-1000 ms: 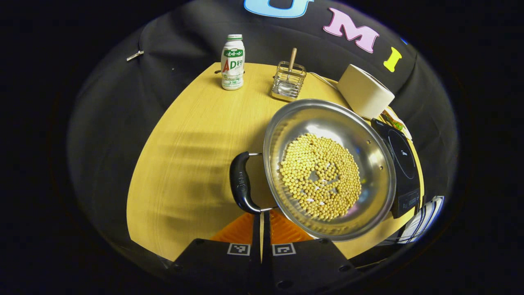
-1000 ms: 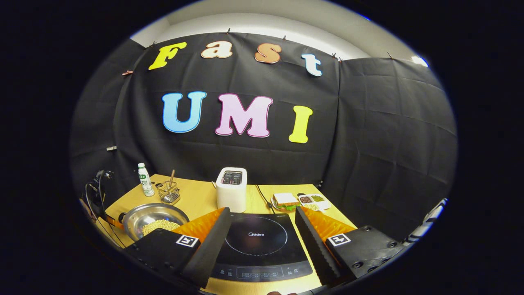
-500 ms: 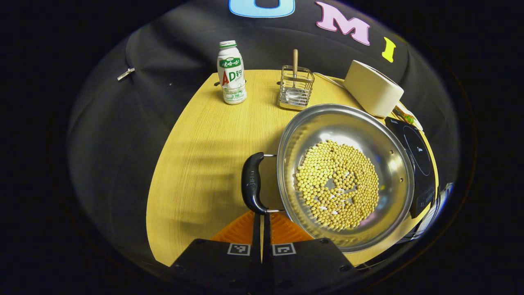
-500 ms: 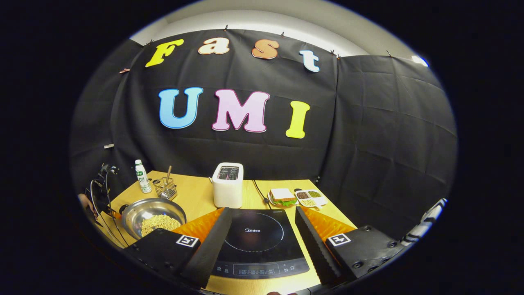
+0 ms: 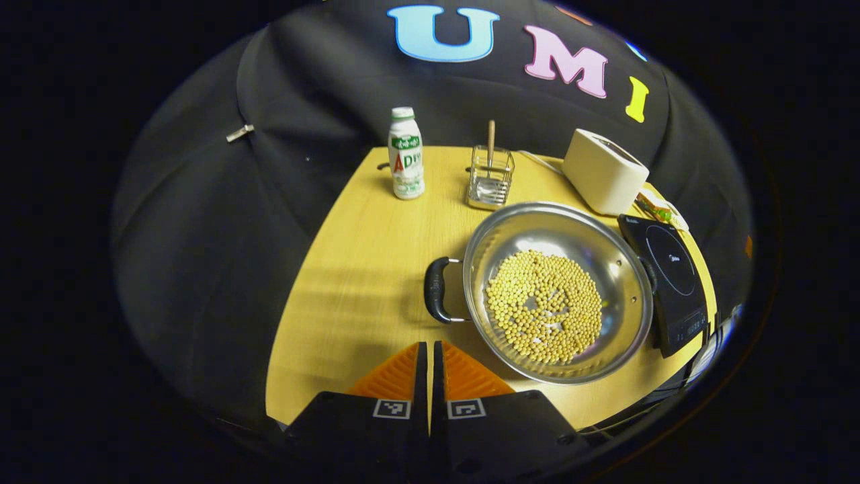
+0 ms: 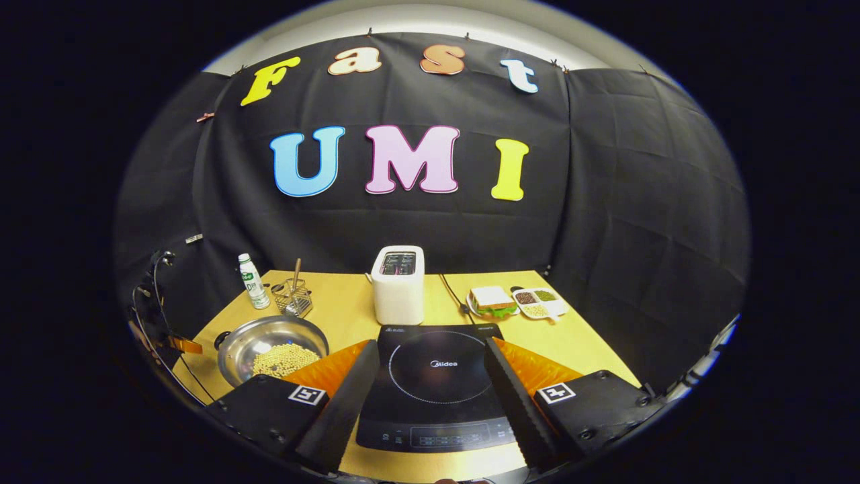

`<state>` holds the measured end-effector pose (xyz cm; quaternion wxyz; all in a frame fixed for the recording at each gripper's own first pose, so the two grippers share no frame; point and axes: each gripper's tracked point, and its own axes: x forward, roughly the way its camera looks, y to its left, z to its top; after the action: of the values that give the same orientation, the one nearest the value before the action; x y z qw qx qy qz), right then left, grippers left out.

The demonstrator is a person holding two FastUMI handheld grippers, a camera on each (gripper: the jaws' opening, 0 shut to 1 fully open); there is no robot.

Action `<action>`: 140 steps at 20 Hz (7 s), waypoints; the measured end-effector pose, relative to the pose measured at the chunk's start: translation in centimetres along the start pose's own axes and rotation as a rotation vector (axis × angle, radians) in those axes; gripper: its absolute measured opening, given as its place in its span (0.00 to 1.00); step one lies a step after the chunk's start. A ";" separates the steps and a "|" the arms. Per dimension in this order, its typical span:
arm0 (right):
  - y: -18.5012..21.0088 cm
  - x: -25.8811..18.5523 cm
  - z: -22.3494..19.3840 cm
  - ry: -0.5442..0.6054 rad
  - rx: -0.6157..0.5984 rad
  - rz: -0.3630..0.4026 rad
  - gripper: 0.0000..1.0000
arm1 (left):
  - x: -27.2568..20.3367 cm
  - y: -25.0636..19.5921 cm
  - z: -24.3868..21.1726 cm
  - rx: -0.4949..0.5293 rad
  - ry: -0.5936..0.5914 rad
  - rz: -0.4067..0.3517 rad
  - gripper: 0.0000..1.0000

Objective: First push the handle of the pot to place it horizontally, then grasp the pot with both hands and set it on the induction cooktop.

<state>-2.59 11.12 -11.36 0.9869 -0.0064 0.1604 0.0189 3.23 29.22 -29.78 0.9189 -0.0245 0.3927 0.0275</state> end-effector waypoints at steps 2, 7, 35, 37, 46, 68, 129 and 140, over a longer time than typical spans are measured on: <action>1.2 0.8 -0.6 0.033 0.034 0.024 0.98 | -1.3 -0.2 1.6 -0.045 -0.052 -0.015 0.14; 4.1 2.3 -2.8 0.106 0.044 0.084 0.98 | -2.1 0.9 4.7 -0.074 -0.154 0.015 0.97; 17.4 15.3 -19.6 0.627 0.088 0.229 0.99 | 11.6 -5.0 2.2 -0.268 0.035 -0.344 0.96; 17.7 16.0 -20.1 0.643 0.110 0.222 0.95 | 12.0 -5.2 2.0 -0.269 0.048 -0.362 0.95; 17.4 16.9 -21.4 0.667 0.113 0.179 0.70 | 13.1 -4.8 0.9 -0.241 0.100 -0.365 0.76; 15.6 14.2 -18.4 0.671 0.190 0.195 0.54 | 9.2 -6.1 2.1 -0.221 0.080 -0.315 0.54; -18.8 19.2 -12.3 0.583 0.216 0.164 1.00 | 7.2 -36.6 7.8 -0.050 0.075 -0.211 0.98; -20.4 12.0 -1.5 0.215 0.115 0.046 0.99 | -5.0 -31.2 11.3 -0.075 -0.244 -0.167 0.95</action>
<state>9.11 -8.84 -16.47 0.9620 0.0522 0.2662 0.0318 10.11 -1.34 -17.69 0.9574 -0.0880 0.2732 -0.0314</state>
